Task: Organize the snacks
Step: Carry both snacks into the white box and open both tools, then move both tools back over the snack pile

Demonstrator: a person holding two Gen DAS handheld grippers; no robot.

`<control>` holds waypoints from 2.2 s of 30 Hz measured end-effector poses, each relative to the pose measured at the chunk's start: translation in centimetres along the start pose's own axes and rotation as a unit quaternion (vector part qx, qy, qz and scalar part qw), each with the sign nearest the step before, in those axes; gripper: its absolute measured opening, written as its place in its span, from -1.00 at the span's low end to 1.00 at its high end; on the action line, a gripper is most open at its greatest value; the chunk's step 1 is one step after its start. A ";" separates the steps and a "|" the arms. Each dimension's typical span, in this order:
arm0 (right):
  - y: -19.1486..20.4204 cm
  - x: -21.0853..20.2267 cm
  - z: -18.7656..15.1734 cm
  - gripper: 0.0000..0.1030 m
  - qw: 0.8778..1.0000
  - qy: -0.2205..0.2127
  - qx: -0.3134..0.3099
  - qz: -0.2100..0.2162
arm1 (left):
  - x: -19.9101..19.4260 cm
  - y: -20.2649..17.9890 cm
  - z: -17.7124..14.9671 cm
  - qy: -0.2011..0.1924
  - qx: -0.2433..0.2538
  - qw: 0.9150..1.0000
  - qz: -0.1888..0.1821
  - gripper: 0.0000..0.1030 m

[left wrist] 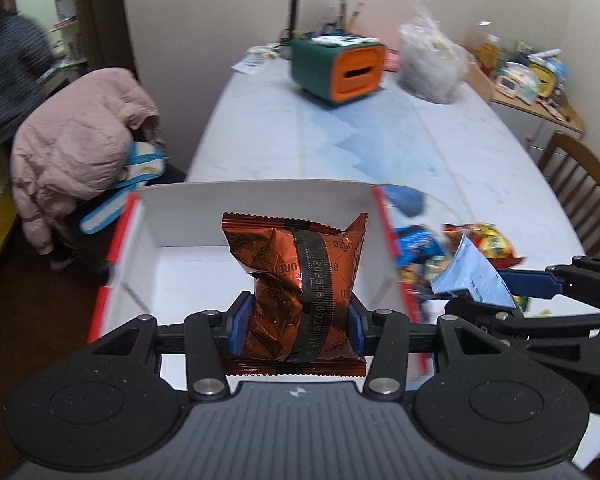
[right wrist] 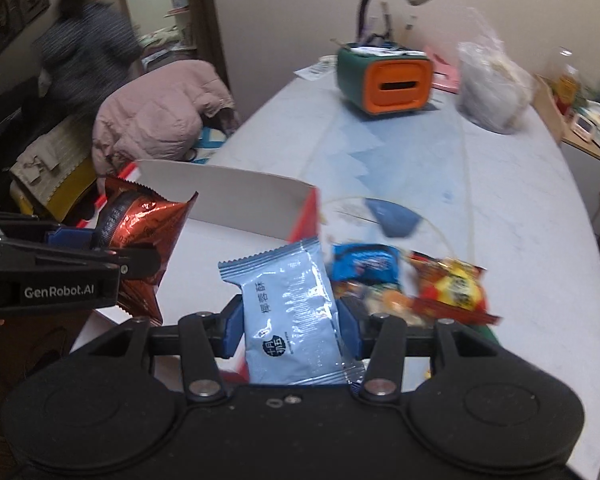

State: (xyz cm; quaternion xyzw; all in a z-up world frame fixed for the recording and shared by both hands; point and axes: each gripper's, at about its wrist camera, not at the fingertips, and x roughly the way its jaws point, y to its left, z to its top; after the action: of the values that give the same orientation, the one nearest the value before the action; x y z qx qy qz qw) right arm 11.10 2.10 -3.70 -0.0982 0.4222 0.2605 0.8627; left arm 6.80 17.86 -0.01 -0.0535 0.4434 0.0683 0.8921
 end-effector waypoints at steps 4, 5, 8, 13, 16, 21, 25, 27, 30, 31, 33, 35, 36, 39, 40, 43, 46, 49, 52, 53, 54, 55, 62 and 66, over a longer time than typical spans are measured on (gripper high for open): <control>3.2 2.3 1.1 -0.08 1.000 0.009 -0.024 0.006 | 1.1 2.9 0.3 0.012 -0.006 1.000 0.013 -0.10; 3.9 3.0 1.3 -0.08 0.999 0.013 -0.029 0.006 | 1.4 3.6 0.3 0.015 -0.005 1.000 0.017 -0.10; 5.4 5.1 1.8 -0.08 0.999 0.027 -0.032 0.009 | 2.7 5.4 0.2 0.027 -0.005 0.999 0.029 -0.10; 7.2 8.5 2.2 -0.08 0.998 0.049 -0.037 0.011 | 5.0 7.2 -0.2 0.053 -0.006 0.998 0.037 -0.10; 7.8 10.1 2.1 -0.08 0.997 0.063 -0.039 0.014 | 6.4 7.8 -0.3 0.066 0.000 0.997 0.037 -0.10; 8.5 11.9 1.7 -0.08 0.996 0.080 -0.042 0.010 | 8.4 8.0 -0.7 0.089 0.012 0.995 0.041 -0.10; 8.6 12.9 1.3 -0.06 0.995 0.092 -0.041 0.004 | 9.4 7.8 -1.3 0.100 0.027 0.994 0.041 -0.09; 8.6 13.1 1.1 -0.05 0.995 0.096 -0.041 0.002 | 9.7 7.6 -1.7 0.105 0.033 0.993 0.041 -0.08; 8.7 13.3 0.9 -0.05 0.994 0.100 -0.039 -0.001 | 10.2 7.4 -2.1 0.112 0.037 0.992 0.042 -0.08; 8.7 13.3 0.8 -0.04 0.994 0.101 -0.038 -0.001 | 10.3 7.4 -2.2 0.114 0.038 0.992 0.041 -0.08; 8.8 13.4 0.7 0.02 0.994 0.102 -0.038 -0.003 | 10.2 7.3 -2.4 0.113 0.039 0.992 0.040 -0.08; 8.8 13.2 0.6 0.05 0.994 0.102 -0.039 -0.005 | 10.2 7.4 -2.5 0.109 0.039 0.993 0.037 -0.08; 8.8 13.1 0.6 0.08 0.994 0.100 -0.037 -0.005 | 10.0 7.4 -2.6 0.106 0.038 0.993 0.036 -0.08; 8.6 12.4 0.5 0.25 0.995 0.093 -0.032 -0.009 | 9.6 7.8 -2.5 0.095 0.031 0.994 0.030 -0.01; 8.5 12.2 0.5 0.26 0.995 0.090 -0.029 -0.010 | 9.3 7.9 -2.5 0.091 0.028 0.995 0.028 0.06; 8.1 11.3 0.4 0.32 0.996 0.084 -0.021 -0.008 | 8.2 7.8 -2.6 0.076 0.026 0.997 0.019 0.10; 7.8 10.3 0.4 0.38 0.997 0.075 -0.015 -0.008 | 7.2 7.6 -2.6 0.062 0.025 0.998 0.014 0.14; 7.6 9.2 0.3 0.43 0.998 0.065 -0.012 -0.006 | 6.1 7.4 -2.7 0.047 0.026 0.999 0.011 0.15; 7.3 8.0 0.4 0.53 0.998 0.055 -0.004 -0.002 | 5.0 7.1 -2.7 0.032 0.027 0.999 0.007 0.23; 7.2 7.6 0.4 0.53 0.999 0.051 -0.001 0.001 | 4.7 6.9 -2.7 0.026 0.027 0.999 0.006 0.25; 7.1 7.2 0.3 0.55 0.999 0.048 0.001 0.002 | 4.3 6.8 -2.7 0.020 0.027 0.999 0.005 0.28; 7.0 6.7 0.3 0.57 0.999 0.044 0.004 0.002 | 3.9 6.7 -2.7 0.014 0.028 1.000 0.003 0.28; 6.3 3.7 0.0 0.70 1.000 0.015 0.018 0.005 | 1.2 5.6 -2.6 -0.022 0.034 0.999 -0.013 0.36; 5.8 1.5 -0.5 0.73 1.000 -0.001 0.025 0.005 | -0.6 4.7 -2.8 -0.046 0.040 0.998 -0.025 0.45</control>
State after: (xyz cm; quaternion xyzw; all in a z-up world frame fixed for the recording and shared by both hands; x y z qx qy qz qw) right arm 8.43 7.37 -4.83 -0.0739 0.4281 0.2538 0.8642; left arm 3.44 22.01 -1.45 -0.0258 0.4026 0.0310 0.9145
